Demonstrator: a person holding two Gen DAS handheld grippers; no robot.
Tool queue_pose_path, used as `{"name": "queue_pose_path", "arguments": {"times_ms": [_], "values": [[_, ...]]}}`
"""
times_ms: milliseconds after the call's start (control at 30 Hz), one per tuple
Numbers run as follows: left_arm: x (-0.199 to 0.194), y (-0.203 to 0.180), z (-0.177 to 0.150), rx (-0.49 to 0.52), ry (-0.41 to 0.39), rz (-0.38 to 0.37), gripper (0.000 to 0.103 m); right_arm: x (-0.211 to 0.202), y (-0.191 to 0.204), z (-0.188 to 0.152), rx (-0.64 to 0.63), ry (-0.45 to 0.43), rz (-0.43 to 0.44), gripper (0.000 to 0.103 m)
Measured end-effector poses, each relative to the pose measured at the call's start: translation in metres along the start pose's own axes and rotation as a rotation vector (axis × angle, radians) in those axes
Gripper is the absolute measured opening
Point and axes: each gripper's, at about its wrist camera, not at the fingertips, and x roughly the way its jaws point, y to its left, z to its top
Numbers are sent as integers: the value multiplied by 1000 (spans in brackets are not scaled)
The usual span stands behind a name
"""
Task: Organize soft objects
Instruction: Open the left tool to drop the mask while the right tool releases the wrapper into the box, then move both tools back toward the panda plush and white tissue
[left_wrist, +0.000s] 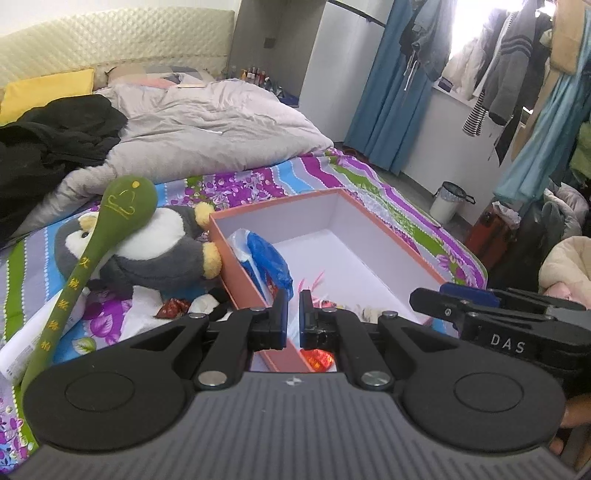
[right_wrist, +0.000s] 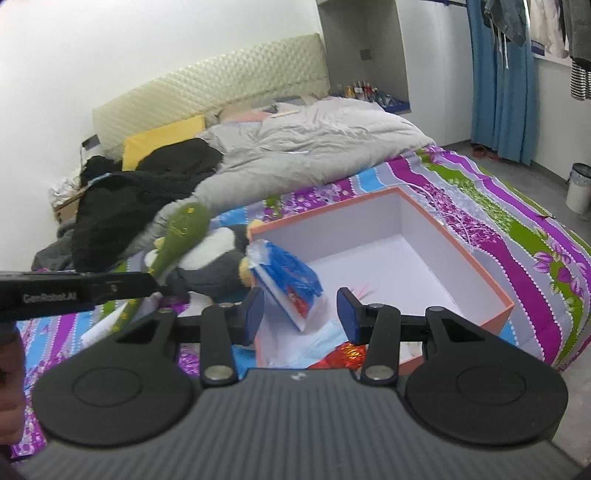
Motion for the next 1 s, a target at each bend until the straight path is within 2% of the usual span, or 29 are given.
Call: {"name": "queue_pose_path", "arguments": {"times_ms": [133,300,433,500,633,700,1000], "values": [[-20,5,-14,-22,-22,-1,6,-9,6,-9,19,-2,15,47],[-36,10,-27,-33,-45,15,29,-18,18,-22,0,-2,17,47],[-44,13,-39,-33,-41,24,30,-23,27,-32,-13,-4,21,47],[-48,15,-43,-44,-48,25,40,-24,31,-36,-18,-5,15,47],[-57,20,-54,-48,-61,42,45,-25,40,-47,-31,-4,13,47],[-61,22,-59,-52,-66,52,52,-26,44,-51,-35,-1,10,47],[-79,37,-94,-112,-61,86,56,-35,60,-81,-71,32,10,46]]}}
